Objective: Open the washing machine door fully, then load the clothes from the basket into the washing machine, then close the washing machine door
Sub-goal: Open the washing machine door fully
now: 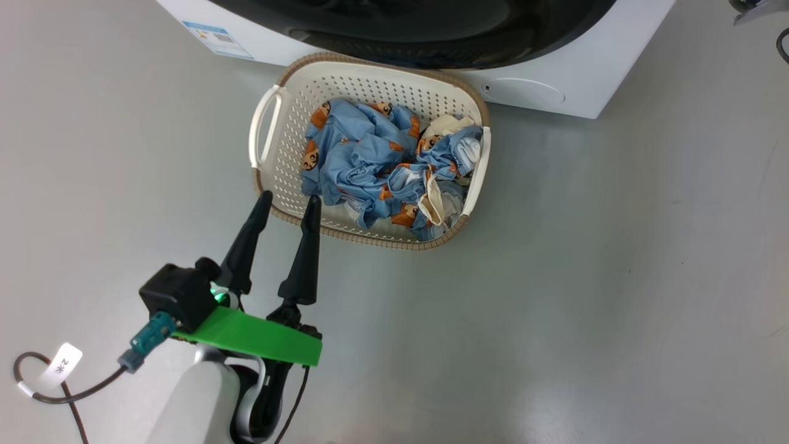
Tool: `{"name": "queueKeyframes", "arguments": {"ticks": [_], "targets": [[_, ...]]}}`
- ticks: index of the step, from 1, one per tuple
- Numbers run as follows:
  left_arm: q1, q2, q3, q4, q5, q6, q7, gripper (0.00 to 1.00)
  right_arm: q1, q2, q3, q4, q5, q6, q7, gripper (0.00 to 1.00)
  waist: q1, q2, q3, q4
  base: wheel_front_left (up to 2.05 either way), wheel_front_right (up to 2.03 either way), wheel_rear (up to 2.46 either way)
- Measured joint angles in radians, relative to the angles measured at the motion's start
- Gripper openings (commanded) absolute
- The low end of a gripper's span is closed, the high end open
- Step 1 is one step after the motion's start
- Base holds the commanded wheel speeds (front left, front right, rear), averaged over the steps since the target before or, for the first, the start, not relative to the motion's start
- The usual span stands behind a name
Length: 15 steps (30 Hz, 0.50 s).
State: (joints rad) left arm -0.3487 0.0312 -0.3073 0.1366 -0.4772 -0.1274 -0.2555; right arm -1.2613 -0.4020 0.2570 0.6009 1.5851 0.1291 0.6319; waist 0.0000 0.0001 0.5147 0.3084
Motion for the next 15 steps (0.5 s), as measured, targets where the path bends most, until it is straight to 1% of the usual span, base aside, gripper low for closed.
{"name": "queueKeyframes", "arguments": {"ticks": [11,15], "targets": [[-0.002,0.0,-0.006,-0.004,-0.004,0.006,0.0,1.0,-0.004,0.003,0.014,0.001,-0.012,0.0,0.002,0.0,0.0,0.0,-0.015,0.009,0.0,0.0,0.0],[0.002,0.0,-0.001,-0.002,-0.003,0.008,0.0,1.0,0.024,0.009,0.021,-0.01,-0.011,0.0,0.009,0.0,0.0,0.0,-0.035,0.003,0.0,0.0,0.0]]}}
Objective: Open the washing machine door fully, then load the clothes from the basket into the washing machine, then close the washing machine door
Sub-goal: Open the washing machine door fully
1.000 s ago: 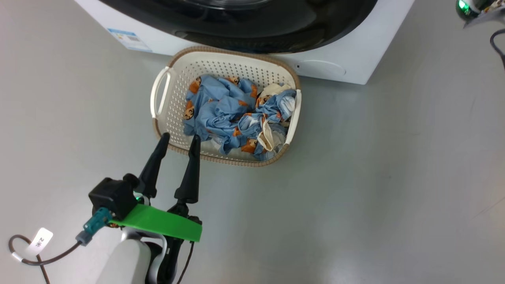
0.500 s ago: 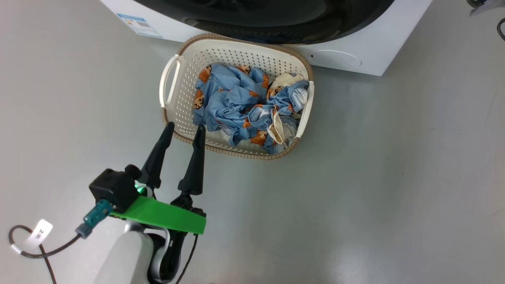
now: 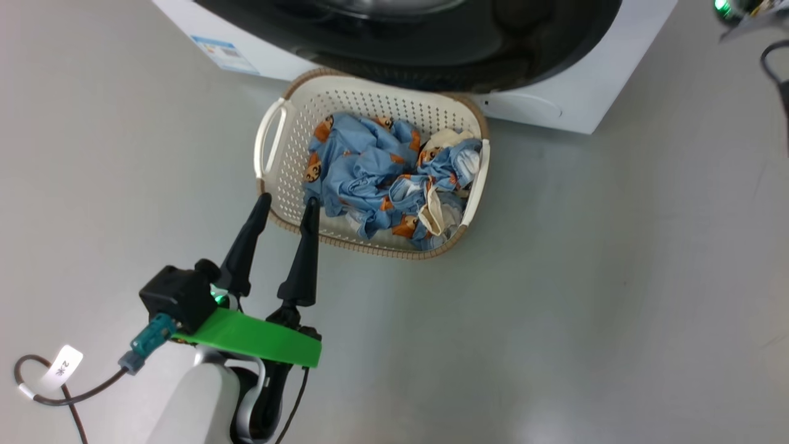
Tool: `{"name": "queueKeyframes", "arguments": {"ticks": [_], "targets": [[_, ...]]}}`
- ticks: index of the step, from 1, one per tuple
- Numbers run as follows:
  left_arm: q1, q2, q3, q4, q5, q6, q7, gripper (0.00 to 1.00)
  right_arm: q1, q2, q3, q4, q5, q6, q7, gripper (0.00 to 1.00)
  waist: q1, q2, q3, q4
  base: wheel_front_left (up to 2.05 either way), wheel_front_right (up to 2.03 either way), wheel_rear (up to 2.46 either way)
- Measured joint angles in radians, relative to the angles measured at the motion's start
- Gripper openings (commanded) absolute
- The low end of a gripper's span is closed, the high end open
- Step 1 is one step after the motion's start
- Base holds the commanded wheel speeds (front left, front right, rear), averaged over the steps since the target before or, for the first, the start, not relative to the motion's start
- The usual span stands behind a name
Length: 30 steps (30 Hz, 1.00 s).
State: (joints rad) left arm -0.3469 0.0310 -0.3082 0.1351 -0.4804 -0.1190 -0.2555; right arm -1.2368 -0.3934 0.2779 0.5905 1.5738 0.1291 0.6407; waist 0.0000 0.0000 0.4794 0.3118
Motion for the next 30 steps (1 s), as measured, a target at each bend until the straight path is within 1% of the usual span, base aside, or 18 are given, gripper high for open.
{"name": "queueKeyframes", "arguments": {"ticks": [14,22,30], "targets": [[0.07,0.0,0.024,0.019,0.019,-0.001,0.0,1.0,0.153,0.036,0.038,-0.043,0.003,0.0,0.037,0.0,0.0,0.0,-0.086,-0.023,0.0,0.0,0.0],[0.099,0.001,0.031,0.025,0.028,-0.001,0.0,1.0,0.222,0.053,0.062,-0.062,0.003,0.0,0.061,0.0,0.0,0.0,-0.132,-0.02,0.0,0.0,0.0],[0.128,0.001,0.038,0.027,0.03,-0.001,0.0,1.0,0.296,0.086,0.085,-0.091,0.004,0.0,0.087,0.0,0.0,0.0,-0.173,-0.01,0.0,0.0,0.0]]}}
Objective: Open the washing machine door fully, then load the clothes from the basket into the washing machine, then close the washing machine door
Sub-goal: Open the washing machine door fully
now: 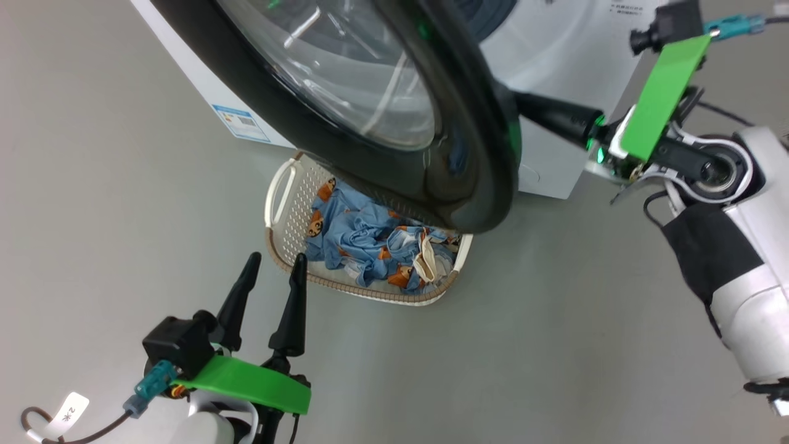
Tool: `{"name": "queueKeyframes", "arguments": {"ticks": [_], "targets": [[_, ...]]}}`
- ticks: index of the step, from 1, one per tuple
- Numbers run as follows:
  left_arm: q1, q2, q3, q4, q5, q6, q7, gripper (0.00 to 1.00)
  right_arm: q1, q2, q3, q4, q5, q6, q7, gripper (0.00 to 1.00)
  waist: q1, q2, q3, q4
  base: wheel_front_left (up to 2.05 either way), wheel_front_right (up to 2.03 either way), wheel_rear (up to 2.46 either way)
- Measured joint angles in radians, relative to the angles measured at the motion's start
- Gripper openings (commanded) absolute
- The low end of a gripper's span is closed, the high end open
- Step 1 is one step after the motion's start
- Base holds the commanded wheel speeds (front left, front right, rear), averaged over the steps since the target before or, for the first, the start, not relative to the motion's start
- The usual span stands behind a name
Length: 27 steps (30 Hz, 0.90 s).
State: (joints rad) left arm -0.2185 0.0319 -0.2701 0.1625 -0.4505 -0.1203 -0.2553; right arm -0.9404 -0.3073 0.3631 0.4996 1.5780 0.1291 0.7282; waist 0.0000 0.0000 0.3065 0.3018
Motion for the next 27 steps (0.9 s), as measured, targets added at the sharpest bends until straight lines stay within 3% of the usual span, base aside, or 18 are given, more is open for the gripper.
{"name": "queueKeyframes", "arguments": {"ticks": [27], "targets": [[0.039,0.001,0.001,0.017,0.007,-0.003,0.0,1.0,0.144,0.124,0.086,-0.059,0.006,0.0,0.081,0.0,0.0,0.0,-0.085,0.018,0.0,0.0,0.0]]}}
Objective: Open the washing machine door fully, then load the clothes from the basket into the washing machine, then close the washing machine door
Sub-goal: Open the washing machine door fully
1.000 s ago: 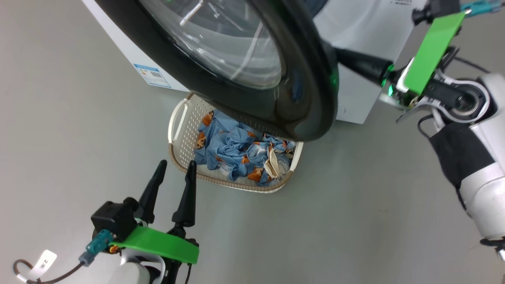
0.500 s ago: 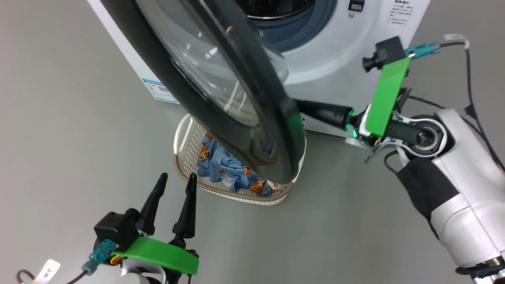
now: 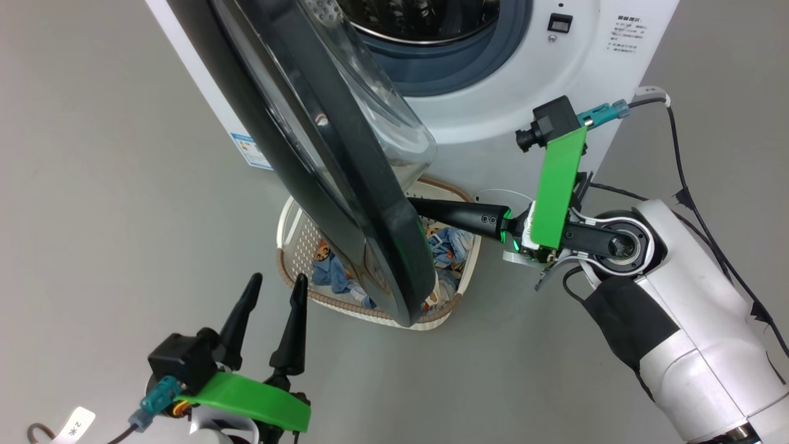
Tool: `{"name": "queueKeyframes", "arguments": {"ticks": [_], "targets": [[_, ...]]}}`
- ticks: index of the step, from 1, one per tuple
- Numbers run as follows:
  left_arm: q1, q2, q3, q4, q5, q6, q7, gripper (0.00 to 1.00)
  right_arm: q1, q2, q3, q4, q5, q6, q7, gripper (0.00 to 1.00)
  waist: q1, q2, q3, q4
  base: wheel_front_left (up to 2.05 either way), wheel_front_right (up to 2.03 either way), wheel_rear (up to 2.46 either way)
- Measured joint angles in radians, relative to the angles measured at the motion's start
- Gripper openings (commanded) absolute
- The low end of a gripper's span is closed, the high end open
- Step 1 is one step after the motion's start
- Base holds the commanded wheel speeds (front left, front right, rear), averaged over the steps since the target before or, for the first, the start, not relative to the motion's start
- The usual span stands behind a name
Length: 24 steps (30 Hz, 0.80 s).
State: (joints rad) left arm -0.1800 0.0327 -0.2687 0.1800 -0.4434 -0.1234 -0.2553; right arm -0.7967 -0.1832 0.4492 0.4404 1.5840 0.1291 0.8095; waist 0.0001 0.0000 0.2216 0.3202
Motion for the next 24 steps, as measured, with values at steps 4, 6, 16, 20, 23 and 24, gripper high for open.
{"name": "queueKeyframes", "arguments": {"ticks": [4,6,16,20,23,24], "targets": [[0.005,0.0,0.0,0.006,0.009,0.0,0.0,1.0,0.002,0.005,-0.004,-0.001,0.0,0.0,-0.005,0.0,0.0,0.0,-0.01,-0.004,0.0,0.0,0.0],[0.013,0.0,0.0,0.012,0.011,0.0,0.0,1.0,0.006,0.006,-0.007,-0.003,-0.001,0.0,-0.016,0.0,0.0,0.0,-0.015,-0.009,0.0,0.0,0.0],[0.017,0.001,0.028,0.039,0.044,-0.005,0.0,1.0,0.084,-0.011,-0.038,-0.021,-0.01,0.0,-0.064,1.0,0.0,0.0,-0.047,-0.062,0.0,0.0,0.0],[0.019,0.001,0.036,0.041,0.054,-0.005,0.0,1.0,0.125,-0.025,-0.048,-0.035,-0.01,0.0,-0.084,1.0,0.0,0.0,-0.06,-0.094,0.0,0.0,0.0],[0.024,0.001,0.047,0.041,0.065,-0.005,0.0,1.0,0.155,-0.039,-0.067,-0.043,-0.01,0.0,-0.103,1.0,0.0,0.0,-0.069,-0.119,0.0,0.0,0.0],[0.027,0.001,0.051,0.04,0.07,-0.005,0.0,1.0,0.165,-0.044,-0.074,-0.045,-0.01,0.0,-0.109,1.0,0.0,0.0,-0.072,-0.127,0.0,0.0,0.0]]}}
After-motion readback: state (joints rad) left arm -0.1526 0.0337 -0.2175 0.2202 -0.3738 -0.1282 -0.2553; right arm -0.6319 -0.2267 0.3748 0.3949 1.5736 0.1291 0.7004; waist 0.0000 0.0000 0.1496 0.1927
